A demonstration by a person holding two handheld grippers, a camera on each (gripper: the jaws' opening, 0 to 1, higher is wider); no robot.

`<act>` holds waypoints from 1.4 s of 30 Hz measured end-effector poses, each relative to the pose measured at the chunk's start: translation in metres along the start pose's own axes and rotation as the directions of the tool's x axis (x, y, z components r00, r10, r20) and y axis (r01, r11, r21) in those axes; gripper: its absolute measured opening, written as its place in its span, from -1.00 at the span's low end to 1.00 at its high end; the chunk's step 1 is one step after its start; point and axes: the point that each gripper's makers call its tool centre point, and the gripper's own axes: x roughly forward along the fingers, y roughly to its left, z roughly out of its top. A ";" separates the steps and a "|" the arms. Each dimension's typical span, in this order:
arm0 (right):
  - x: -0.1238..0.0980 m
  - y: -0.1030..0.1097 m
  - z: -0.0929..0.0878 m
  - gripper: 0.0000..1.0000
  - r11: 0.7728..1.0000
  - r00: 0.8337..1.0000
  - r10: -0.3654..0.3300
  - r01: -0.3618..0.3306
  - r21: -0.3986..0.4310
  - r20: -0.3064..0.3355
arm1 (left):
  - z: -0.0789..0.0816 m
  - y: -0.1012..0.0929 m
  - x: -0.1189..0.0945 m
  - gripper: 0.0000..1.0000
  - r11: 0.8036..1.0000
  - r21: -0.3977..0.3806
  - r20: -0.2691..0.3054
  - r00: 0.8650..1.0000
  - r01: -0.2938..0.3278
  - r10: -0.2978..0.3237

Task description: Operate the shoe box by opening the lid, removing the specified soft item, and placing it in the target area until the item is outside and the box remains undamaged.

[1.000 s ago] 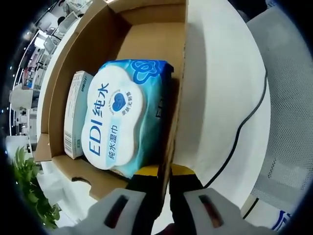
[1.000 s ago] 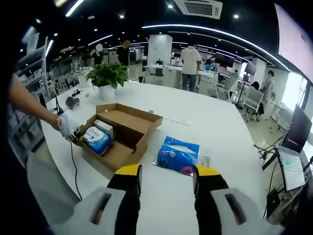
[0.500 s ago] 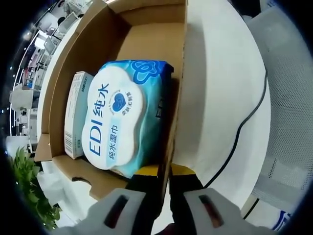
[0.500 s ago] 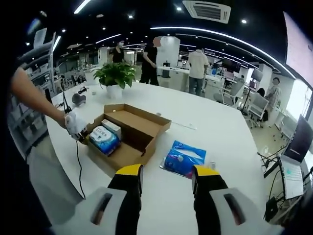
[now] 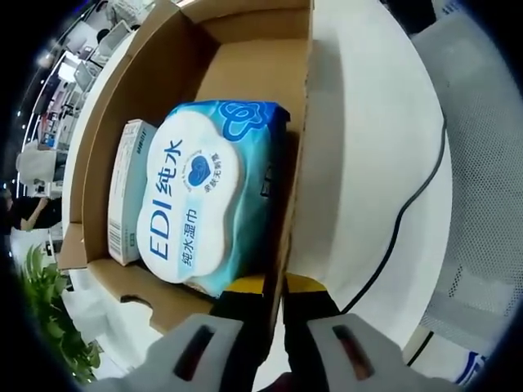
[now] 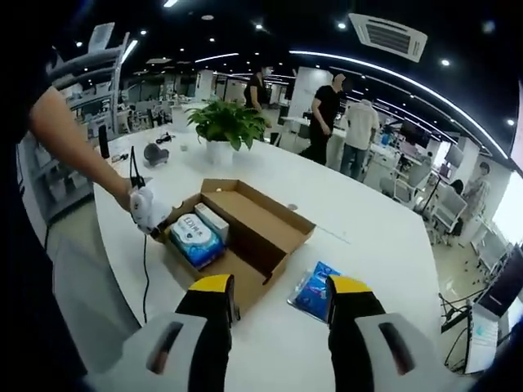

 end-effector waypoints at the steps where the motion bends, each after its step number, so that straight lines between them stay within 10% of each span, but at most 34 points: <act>1: 0.002 0.003 0.006 -0.13 1.000 1.000 0.005 -0.005 -0.016 0.006 | 0.000 0.000 0.000 -0.92 1.000 -0.001 0.005 1.000 0.001 -0.001; 13: 0.028 0.043 0.042 -0.21 0.981 0.997 0.082 -0.080 -0.179 0.008 | 0.001 0.000 0.000 -0.91 1.000 0.004 0.021 1.000 0.000 0.000; 42: 0.106 0.095 0.061 -0.40 0.931 0.956 0.281 -0.292 -0.220 -0.081 | 0.002 0.000 0.000 -0.91 1.000 0.008 0.030 1.000 0.003 -0.003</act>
